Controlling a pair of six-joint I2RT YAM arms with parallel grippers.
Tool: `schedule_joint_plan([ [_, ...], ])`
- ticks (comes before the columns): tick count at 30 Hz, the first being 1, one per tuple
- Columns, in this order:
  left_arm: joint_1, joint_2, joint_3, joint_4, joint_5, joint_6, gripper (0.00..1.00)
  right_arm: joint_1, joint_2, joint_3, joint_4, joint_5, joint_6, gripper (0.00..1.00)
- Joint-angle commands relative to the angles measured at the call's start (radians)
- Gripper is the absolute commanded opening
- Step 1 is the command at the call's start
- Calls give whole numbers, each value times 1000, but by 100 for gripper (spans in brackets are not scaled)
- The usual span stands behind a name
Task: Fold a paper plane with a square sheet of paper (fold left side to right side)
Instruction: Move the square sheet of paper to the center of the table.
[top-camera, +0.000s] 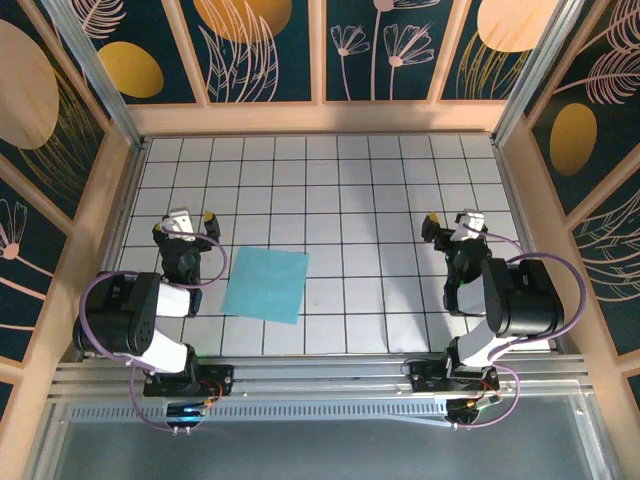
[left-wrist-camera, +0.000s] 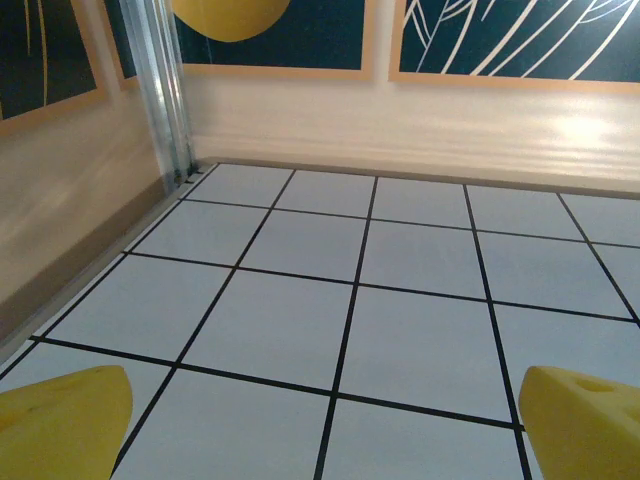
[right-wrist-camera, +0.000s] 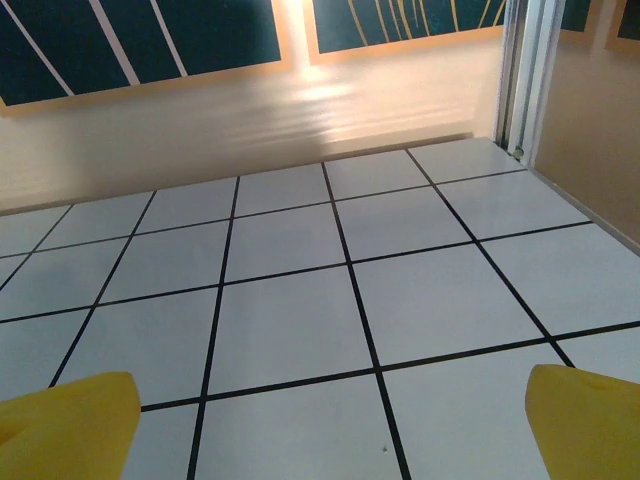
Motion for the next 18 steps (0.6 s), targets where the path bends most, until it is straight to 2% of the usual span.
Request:
schedule_joint_plan([
  [1,7,2,7,23,4,-15,99,2,2,15,10,-4,5,99],
  [18,7,3,7,23,4,-15,99,-1,2,17,10,-4,11,99],
])
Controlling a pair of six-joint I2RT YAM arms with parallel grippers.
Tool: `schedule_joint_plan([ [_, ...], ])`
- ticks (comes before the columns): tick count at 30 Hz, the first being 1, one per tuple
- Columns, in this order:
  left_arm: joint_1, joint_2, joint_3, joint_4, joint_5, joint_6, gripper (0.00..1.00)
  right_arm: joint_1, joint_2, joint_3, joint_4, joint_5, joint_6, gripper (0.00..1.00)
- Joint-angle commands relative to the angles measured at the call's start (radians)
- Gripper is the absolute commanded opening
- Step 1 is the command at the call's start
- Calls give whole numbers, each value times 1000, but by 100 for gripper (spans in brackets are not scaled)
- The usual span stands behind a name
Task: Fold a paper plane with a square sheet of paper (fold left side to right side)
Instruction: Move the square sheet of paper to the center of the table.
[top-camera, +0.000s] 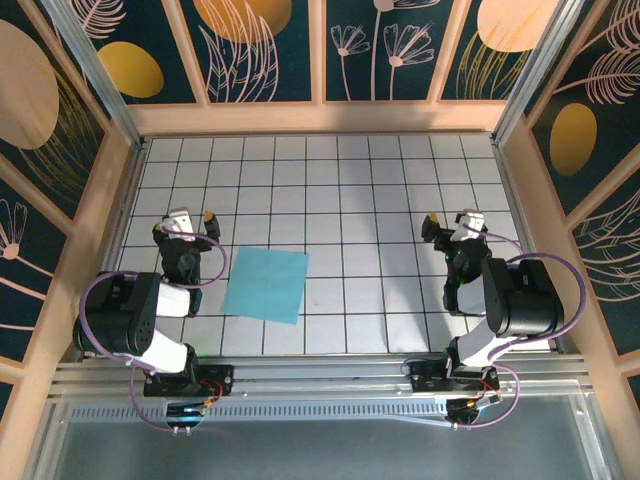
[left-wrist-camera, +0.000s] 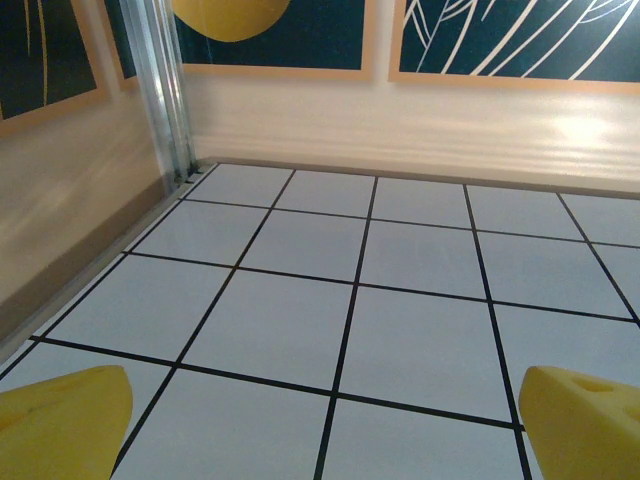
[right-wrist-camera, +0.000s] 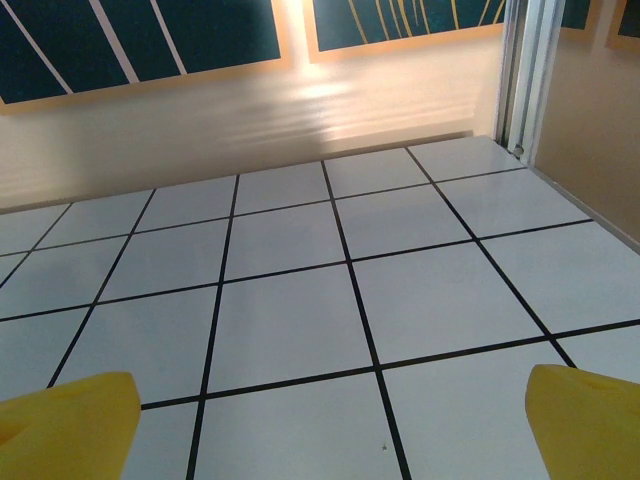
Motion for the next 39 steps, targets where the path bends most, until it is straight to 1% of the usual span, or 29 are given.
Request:
schedule_joint_plan([
  [1,7,2,7,23,3,-15,99,-2,1,17,14,-4,11,99],
  [4,7,2,7,23,4,-16,99,-1,1,13,15,-4,11,99],
  [7,7,3,8,21,5,-16,99,-3,1,4,37,22,26,99],
  [14,7,2,8,20,5,-16,99,-3,1,3,39,19,25,99],
  [16,7,-4,7,27,2,-14,99,-1,-21,8,13,10,18,99],
  [17,7,-32,26,-25,6,-12,99,2,-60,17,-34,9,11,99],
  [18,7,-75,59,-118,5,-12,99,5,-97,28,-92,16,8,99],
  [20,7,-171,158,-357,-20,-25,99,19,-202,47,-206,40,-2,99],
  [22,7,-229,246,-518,-35,-69,99,33,-300,73,-314,61,11,99],
  [24,7,-263,346,-720,-13,-134,99,52,-382,121,-459,80,49,99],
  [26,7,-280,440,-928,33,-238,99,96,-453,175,-614,97,87,99],
  [28,7,-299,471,-1046,123,-342,98,151,-511,216,-738,130,135,99],
  [29,7,-316,468,-1082,194,-393,98,183,-535,235,-797,140,172,99],
  [30,7,-333,453,-1099,271,-426,95,207,-556,249,-846,142,214,99],
  [33,6,-402,361,-1108,486,-564,95,285,-610,257,-940,110,335,99],
  [34,4,-433,318,-1102,542,-611,98,317,-628,252,-962,119,357,99],
  [36,-12,-496,242,-1094,613,-671,99,384,-654,243,-1005,162,399,99],
  [39,-79,-583,173,-1141,614,-701,99,482,-675,221,-1043,204,455,99],
])
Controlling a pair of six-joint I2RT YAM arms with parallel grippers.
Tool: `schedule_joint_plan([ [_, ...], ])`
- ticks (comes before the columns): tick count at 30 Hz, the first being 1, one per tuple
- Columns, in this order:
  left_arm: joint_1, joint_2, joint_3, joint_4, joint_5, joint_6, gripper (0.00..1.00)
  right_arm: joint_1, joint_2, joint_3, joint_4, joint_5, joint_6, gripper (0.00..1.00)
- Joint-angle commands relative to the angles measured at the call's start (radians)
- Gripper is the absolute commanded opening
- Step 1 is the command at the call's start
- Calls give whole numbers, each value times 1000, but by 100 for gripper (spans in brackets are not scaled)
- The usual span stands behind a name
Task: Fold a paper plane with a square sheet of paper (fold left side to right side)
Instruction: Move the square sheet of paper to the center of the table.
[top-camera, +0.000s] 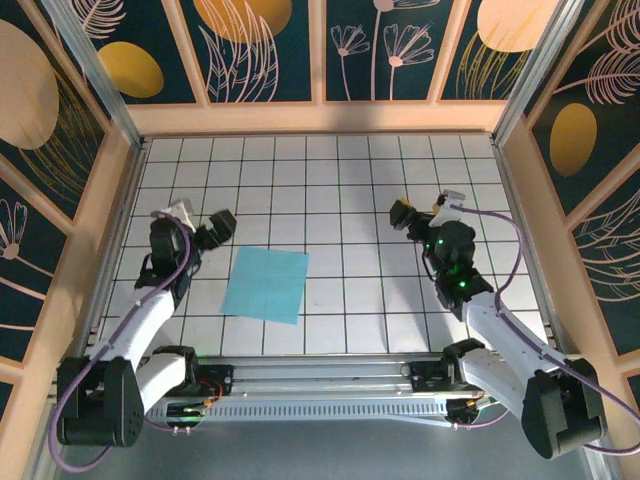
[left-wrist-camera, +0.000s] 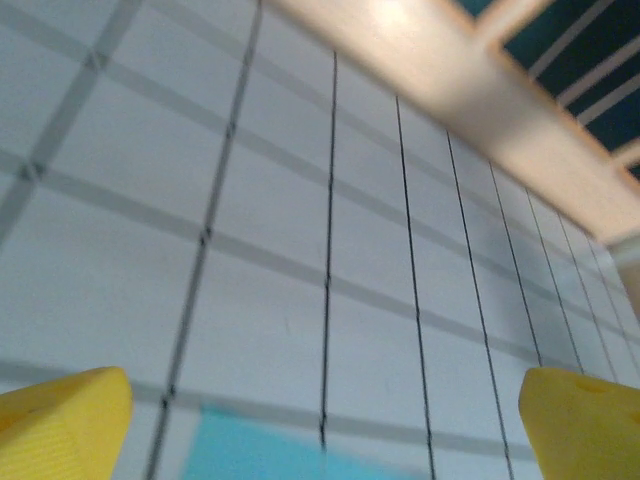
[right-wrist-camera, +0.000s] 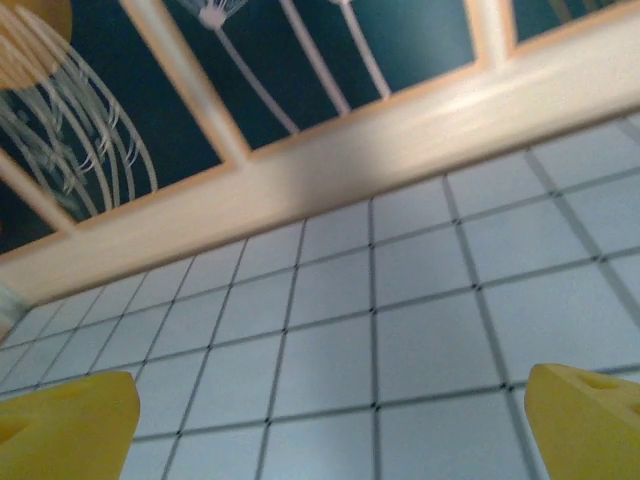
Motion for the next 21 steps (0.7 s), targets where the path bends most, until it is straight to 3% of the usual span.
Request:
schedule_joint_plan([
  [1,-68,-88,-49,-84,133,-130,99,89,-29,-26,-117,83,122,99],
  [8,-173,-2,-54,-74,174,-142,99,194,-1,-48,-134,103,190,99],
  [16,-354,209,30,-30,119,-152,99,220,40,-27,-147,134,190,99],
  [21,-399,306,59,-40,95,-174,99,222,49,-6,-189,155,176,99],
])
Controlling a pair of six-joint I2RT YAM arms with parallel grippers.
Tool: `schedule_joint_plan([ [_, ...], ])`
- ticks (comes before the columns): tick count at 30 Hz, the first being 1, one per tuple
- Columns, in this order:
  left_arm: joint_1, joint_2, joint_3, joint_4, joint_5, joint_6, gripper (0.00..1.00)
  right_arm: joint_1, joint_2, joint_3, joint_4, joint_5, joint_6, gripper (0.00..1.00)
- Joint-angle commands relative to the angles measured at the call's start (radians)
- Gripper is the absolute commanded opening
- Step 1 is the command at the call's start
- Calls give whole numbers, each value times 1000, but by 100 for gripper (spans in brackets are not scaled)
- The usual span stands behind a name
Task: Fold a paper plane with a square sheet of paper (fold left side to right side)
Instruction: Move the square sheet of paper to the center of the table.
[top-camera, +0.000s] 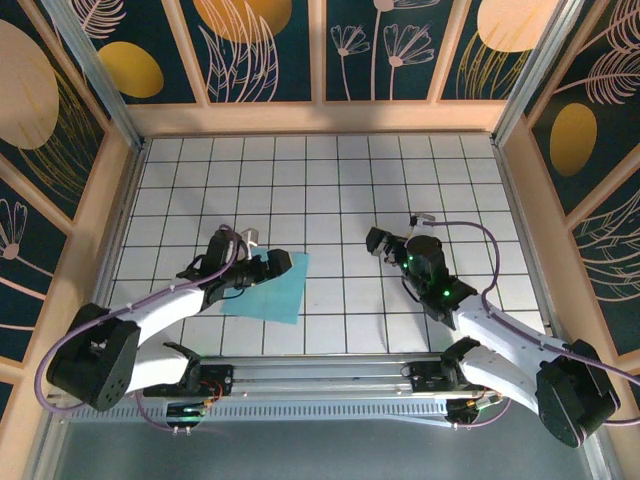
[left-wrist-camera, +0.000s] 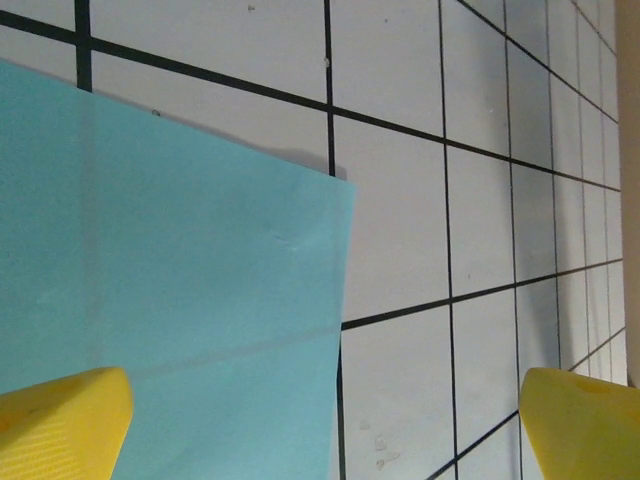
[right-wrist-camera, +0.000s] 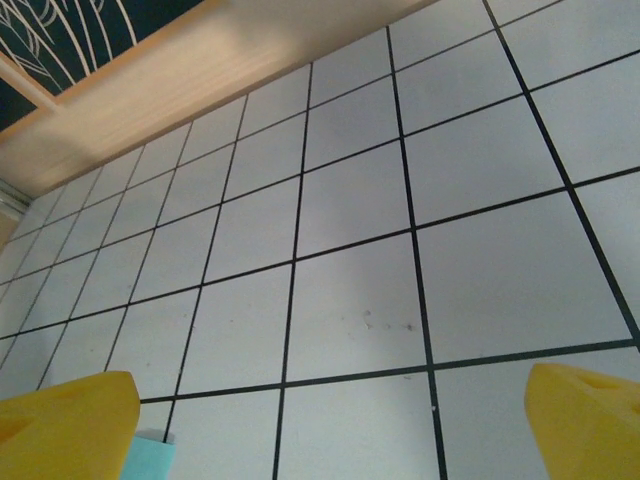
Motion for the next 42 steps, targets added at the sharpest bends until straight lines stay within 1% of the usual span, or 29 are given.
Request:
schedule_joint_plan([
  [1,-26,59,39,-1,-24,-33,99,9,5,39,-49,57,3,99],
  [4,-52,107,49,-7,-33,-49,99,9,3,51,-85,84,-3,99],
  [8,-75,151,32,40,-31,-99,99,6,-1,65,-127,110,0,99],
  [10,-88,176,21,87,-15,-140,99,3,-5,71,-139,107,-2,99],
  [12,-109,198,18,125,-29,-189,99,-11,-12,73,-145,82,-3,99],
  [15,-154,212,14,175,-107,-295,99,-66,-29,72,-164,6,29,99],
  [16,-169,220,12,202,-122,-337,99,-113,-34,73,-179,-36,49,99],
  [19,-220,257,41,247,-162,-406,99,-221,-47,65,-208,-140,80,99],
  [22,-267,314,87,281,-186,-453,99,-259,-61,61,-231,-154,58,99],
  [25,-302,380,125,321,-190,-499,99,-267,-67,64,-251,-145,32,99],
  [28,-339,429,171,319,-220,-527,99,-276,-59,73,-268,-152,14,99],
  [30,-357,435,189,329,-233,-547,99,-283,-48,81,-281,-165,4,99],
  [31,-364,469,199,332,-239,-556,99,-288,-42,87,-289,-170,-1,99],
  [34,-374,488,222,345,-239,-568,99,-293,-27,100,-304,-178,-17,99],
  [38,-377,487,255,340,-231,-554,99,-307,-7,105,-306,-192,-30,99],
  [42,-377,447,278,311,-243,-520,99,-318,10,117,-310,-208,-41,98],
])
